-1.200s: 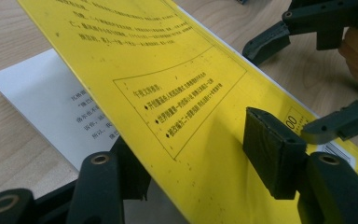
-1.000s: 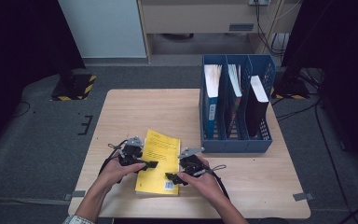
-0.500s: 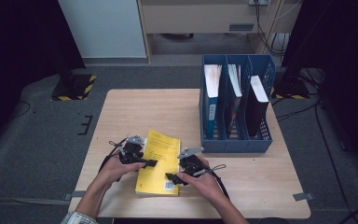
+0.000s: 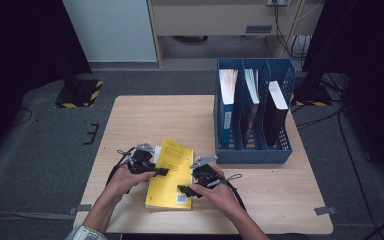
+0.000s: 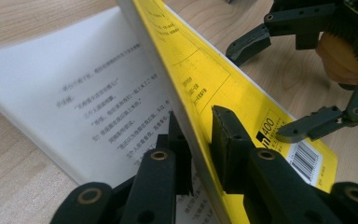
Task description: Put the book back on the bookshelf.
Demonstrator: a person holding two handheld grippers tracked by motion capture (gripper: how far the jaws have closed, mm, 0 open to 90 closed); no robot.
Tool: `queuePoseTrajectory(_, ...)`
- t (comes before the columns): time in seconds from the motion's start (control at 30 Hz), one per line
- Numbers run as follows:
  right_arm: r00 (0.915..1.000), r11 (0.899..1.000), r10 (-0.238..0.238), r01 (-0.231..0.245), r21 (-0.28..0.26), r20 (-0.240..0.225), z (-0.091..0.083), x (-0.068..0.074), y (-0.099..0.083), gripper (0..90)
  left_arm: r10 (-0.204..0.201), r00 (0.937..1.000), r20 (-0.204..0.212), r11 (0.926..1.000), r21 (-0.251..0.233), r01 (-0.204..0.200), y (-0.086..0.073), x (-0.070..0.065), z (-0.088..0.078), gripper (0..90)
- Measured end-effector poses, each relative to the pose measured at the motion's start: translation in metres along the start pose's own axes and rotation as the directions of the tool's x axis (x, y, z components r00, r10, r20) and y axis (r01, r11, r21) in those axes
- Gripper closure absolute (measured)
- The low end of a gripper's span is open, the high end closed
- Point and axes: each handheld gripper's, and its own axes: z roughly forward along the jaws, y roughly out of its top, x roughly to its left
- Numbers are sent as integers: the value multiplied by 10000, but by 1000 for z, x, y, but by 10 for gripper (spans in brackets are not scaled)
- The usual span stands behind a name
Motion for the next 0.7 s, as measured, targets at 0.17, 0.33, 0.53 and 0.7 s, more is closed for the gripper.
queuePoseTrajectory(0.17,9997,9999,-67,69,94,-253,-1,-6,2,141,-83,9999,87,9997,-224,85,1,-2,-2,796)
queuePoseTrajectory(0.33,9987,9997,-72,83,212,-501,-2,-13,4,125,30,9997,225,9995,-326,-23,4,-7,-8,813)
queuePoseTrajectory(0.53,9951,9993,340,-323,201,-928,-3,-23,6,120,100,9992,385,9985,-541,-79,6,-11,-13,829)
queuePoseTrajectory(0.7,9872,9990,349,-302,321,-1559,-1,-25,8,64,288,9964,795,9963,-827,-222,9,-15,-18,857)
